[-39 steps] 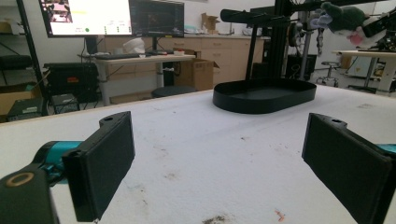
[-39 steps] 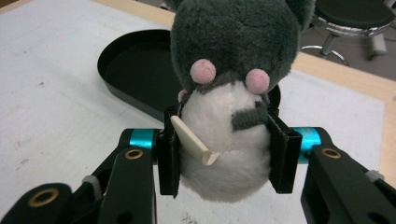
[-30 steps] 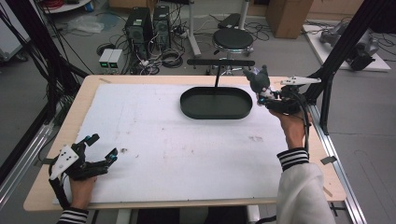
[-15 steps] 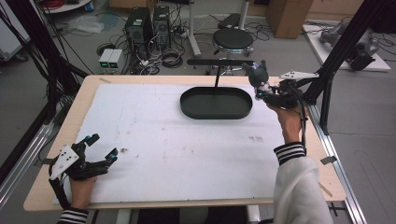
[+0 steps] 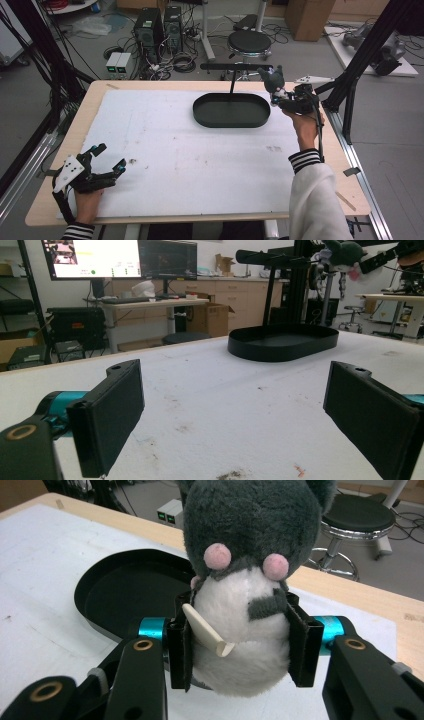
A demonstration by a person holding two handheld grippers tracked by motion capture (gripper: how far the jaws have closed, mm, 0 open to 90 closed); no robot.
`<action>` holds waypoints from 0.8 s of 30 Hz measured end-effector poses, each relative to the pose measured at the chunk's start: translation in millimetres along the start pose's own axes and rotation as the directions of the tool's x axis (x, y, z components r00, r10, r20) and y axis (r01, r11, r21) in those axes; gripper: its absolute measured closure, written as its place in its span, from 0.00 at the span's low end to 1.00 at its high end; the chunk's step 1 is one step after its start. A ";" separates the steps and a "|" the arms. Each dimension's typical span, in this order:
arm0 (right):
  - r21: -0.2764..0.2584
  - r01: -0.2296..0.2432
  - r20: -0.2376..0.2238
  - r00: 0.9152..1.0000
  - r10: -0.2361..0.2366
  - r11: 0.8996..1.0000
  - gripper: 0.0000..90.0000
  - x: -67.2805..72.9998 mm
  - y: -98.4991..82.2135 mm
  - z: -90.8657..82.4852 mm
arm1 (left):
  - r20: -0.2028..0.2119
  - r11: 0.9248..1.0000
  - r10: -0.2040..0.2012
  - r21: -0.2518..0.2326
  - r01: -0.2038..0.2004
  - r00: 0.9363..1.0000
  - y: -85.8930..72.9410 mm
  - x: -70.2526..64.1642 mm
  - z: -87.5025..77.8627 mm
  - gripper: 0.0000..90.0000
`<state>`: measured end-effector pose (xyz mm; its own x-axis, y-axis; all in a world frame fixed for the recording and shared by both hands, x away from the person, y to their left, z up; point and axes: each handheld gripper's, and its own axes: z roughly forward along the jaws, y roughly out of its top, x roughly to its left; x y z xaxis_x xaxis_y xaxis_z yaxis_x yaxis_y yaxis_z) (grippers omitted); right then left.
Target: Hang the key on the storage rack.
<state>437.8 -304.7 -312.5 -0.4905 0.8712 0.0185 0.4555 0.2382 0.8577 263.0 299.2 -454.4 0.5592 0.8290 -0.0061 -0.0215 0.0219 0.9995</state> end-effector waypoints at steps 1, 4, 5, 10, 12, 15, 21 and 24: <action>0.004 0.003 0.004 1.000 -0.003 1.000 0.61 0.1 -0.1 0.8 | 0.001 1.000 0.001 0.000 -0.001 1.000 0.0 0.0 0.0 0.11; 0.012 0.006 0.008 1.000 -0.006 1.000 0.61 -0.5 -0.6 2.7 | 0.001 1.000 0.001 0.000 -0.001 1.000 0.0 0.0 0.0 0.11; 0.016 0.006 0.011 1.000 -0.007 1.000 0.61 -0.6 -0.8 3.2 | 0.001 1.000 0.001 0.000 -0.001 1.000 0.0 0.0 0.0 0.11; 0.033 0.008 0.019 1.000 -0.008 0.999 0.61 -0.2 -1.4 4.7 | 0.001 1.000 0.003 0.000 -0.003 1.000 0.1 0.0 0.0 0.11; 0.032 0.014 0.021 1.000 -0.015 0.999 0.61 1.0 -1.1 4.9 | 0.001 1.000 0.002 0.000 -0.002 1.000 0.0 0.0 0.0 0.11; 0.027 0.017 0.019 1.000 -0.018 0.999 0.61 2.1 -0.7 4.1 | 0.001 1.000 0.003 0.000 -0.003 1.000 0.1 -0.1 0.0 0.11; 0.024 0.031 0.011 0.999 -0.031 0.999 0.61 5.8 0.4 1.7 | 0.000 1.000 0.004 0.000 -0.004 1.000 0.0 -0.2 0.0 0.11; 0.020 0.032 0.010 0.999 -0.033 0.999 0.61 7.1 0.8 1.0 | 0.001 1.000 0.004 0.000 -0.004 1.000 0.1 -0.2 0.0 0.11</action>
<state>435.4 -297.8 -312.2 -0.4977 0.8672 -0.0145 0.4540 0.2747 0.8476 262.9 299.1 -454.3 0.5601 0.8284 -0.0017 -0.0239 0.0182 0.9995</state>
